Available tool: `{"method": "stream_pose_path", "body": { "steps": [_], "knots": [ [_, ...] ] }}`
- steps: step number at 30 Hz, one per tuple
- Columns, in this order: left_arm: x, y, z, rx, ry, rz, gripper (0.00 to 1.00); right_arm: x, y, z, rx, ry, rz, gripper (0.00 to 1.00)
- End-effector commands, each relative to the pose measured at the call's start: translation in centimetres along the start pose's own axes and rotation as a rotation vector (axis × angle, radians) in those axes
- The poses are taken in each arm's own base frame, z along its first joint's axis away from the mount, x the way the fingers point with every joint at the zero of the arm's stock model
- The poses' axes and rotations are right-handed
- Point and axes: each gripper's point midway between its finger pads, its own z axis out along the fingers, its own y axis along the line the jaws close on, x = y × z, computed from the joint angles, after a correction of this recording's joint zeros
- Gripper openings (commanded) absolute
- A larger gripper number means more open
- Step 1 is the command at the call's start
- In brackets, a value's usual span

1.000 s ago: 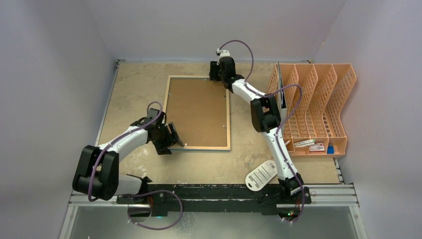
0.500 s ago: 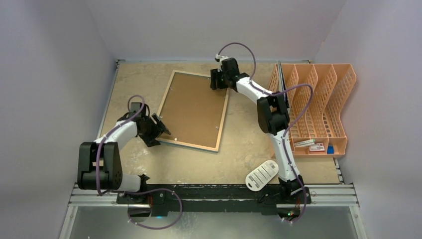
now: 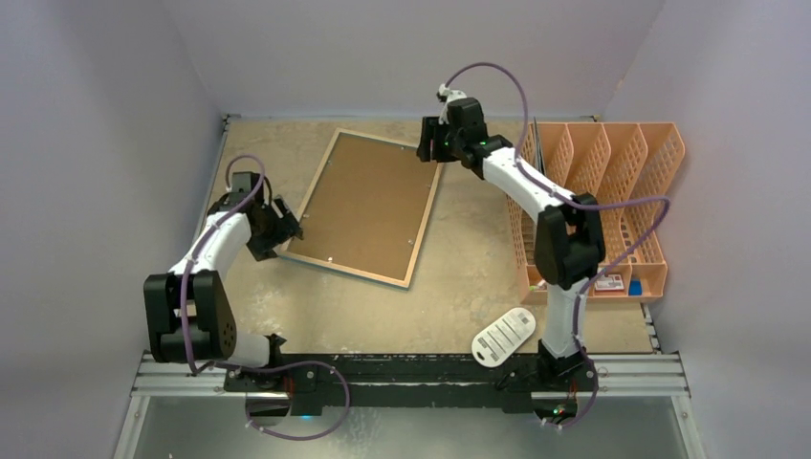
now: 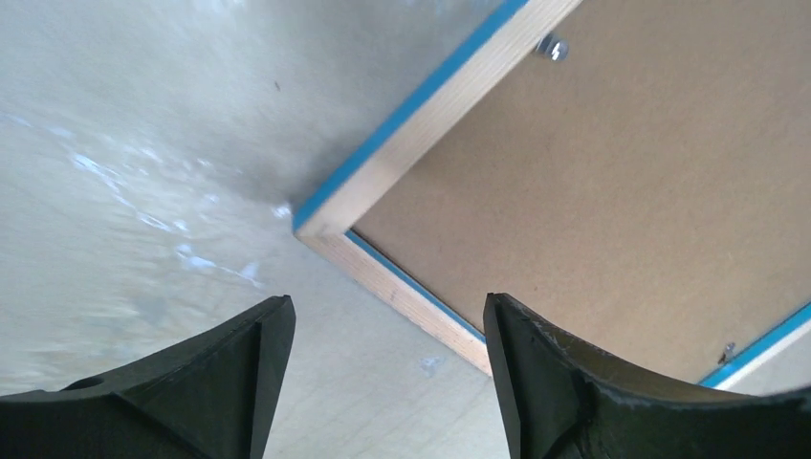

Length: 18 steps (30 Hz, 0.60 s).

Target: Put the photo into the frame

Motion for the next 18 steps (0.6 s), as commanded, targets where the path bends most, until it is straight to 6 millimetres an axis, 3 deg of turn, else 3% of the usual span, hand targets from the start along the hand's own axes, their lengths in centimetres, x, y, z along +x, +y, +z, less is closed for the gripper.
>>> {"method": "stream_pose_path", "body": {
  "steps": [1, 3, 6, 11, 14, 18],
  "knots": [
    [-5.4, -0.1, -3.0, -0.050, -0.196, 0.123, 0.77, -1.5, 2.3, -3.4, -0.062, -0.055, 0.092, 0.61],
    [-6.9, -1.9, -2.2, 0.019, -0.220, 0.163, 0.77, -1.0, 3.5, -4.2, -0.090, -0.051, 0.093, 0.60],
    [-7.4, -3.5, 0.1, 0.076, -0.162, 0.217, 0.72, -0.1, 5.3, -5.4, -0.134, -0.038, 0.095, 0.60],
    [-7.5, -3.3, 2.6, 0.066, -0.121, 0.293, 0.68, 1.5, 7.6, -6.5, -0.190, -0.005, 0.100, 0.59],
    [-6.6, -2.6, 3.5, 0.048, -0.080, 0.316, 0.69, 2.7, 8.6, -6.6, -0.203, 0.021, 0.105, 0.58],
    [-3.9, -3.6, 3.8, 0.164, -0.004, 0.307, 0.65, 3.8, 10.1, -6.1, -0.195, 0.049, 0.096, 0.58]
  ]
}}
